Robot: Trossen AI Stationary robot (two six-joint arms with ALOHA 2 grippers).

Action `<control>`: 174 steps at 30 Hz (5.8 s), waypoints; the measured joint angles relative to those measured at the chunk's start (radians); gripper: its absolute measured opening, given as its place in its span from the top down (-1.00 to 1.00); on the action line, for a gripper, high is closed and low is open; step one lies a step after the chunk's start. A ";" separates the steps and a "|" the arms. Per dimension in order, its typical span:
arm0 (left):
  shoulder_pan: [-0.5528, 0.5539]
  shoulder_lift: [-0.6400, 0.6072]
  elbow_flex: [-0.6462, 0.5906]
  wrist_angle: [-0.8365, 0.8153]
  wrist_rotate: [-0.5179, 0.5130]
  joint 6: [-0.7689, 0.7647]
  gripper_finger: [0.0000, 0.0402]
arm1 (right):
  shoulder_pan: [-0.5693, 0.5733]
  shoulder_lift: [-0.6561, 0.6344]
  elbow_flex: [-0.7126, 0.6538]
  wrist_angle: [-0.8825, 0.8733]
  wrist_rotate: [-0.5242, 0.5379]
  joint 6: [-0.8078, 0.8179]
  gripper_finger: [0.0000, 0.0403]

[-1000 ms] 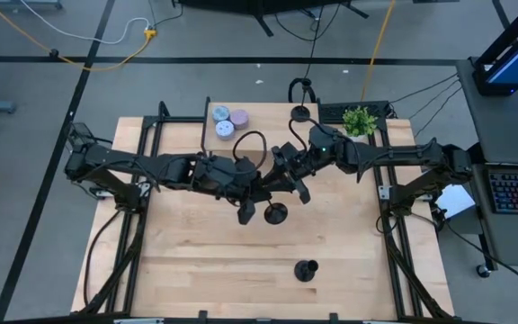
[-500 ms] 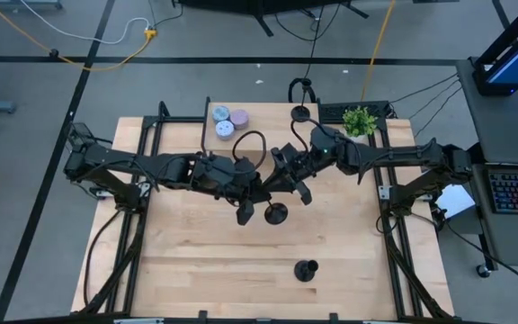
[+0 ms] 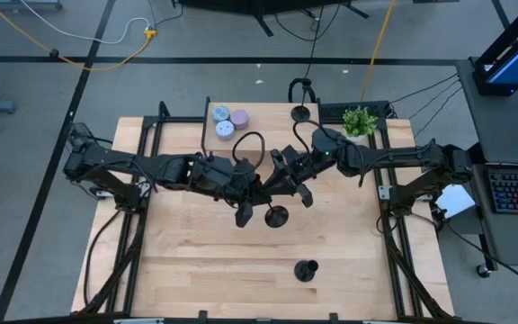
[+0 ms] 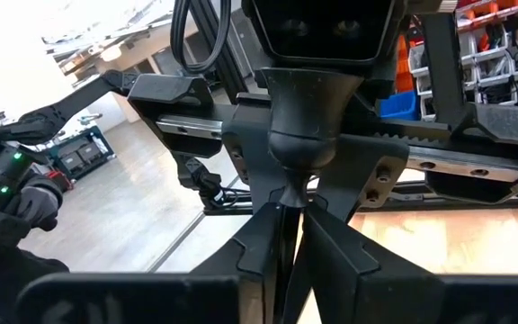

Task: Pick & Place candle stick holders
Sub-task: Put the left black candle holder on the shelf

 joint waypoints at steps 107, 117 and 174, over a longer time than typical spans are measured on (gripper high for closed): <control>0.028 0.028 0.000 -0.106 0.193 -0.031 0.93 | -0.013 0.075 0.003 0.085 -0.035 0.076 0.30; 0.046 0.028 0.000 -0.097 0.238 -0.017 0.93 | -0.012 0.075 0.002 0.077 -0.024 0.041 0.79; -0.011 -0.192 -0.018 -0.539 -0.164 -0.144 0.08 | -0.219 -0.009 0.002 0.041 0.045 -0.030 0.86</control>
